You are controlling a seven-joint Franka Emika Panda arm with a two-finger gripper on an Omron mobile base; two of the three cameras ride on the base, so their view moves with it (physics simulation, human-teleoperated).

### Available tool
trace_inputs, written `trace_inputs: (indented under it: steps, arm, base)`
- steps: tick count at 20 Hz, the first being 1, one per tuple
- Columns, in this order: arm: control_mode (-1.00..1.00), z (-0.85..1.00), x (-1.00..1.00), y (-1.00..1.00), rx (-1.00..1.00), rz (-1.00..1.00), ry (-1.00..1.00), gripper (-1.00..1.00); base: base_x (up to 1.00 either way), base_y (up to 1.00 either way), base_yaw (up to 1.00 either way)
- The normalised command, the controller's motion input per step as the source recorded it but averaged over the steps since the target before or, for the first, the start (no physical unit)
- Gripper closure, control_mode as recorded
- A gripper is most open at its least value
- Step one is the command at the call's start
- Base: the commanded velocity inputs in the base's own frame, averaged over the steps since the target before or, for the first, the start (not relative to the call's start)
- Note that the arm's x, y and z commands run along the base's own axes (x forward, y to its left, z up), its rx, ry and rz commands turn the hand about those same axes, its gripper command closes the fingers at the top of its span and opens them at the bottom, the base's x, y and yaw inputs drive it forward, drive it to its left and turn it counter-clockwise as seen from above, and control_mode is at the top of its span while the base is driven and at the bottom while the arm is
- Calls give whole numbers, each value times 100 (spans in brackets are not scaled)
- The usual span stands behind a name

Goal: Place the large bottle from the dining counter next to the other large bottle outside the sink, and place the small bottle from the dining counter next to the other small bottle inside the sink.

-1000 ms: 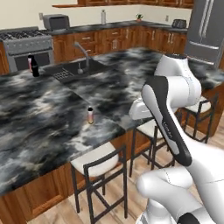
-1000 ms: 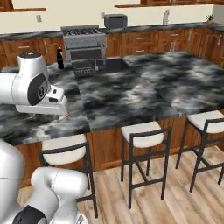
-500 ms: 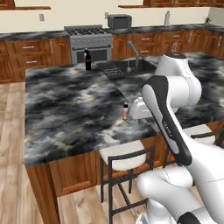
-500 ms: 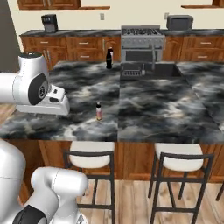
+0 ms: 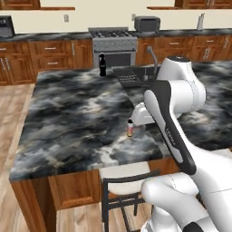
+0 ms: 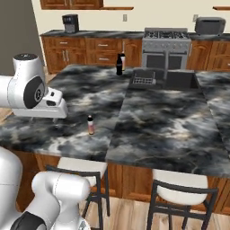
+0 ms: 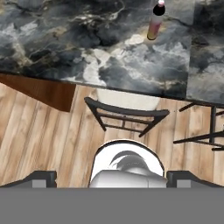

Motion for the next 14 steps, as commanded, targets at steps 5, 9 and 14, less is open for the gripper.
trace_inputs:
  steps: [5,9,14]
  arm:
    - [100,0,0,0,0,0,0,-100]
    - [100,0,0,0,0,0,0,-100]
    - [100,0,0,0,0,0,0,-100]
  base:
    - [87,-67,-6]
    - [100,-4,-22]
    - [48,2,-9]
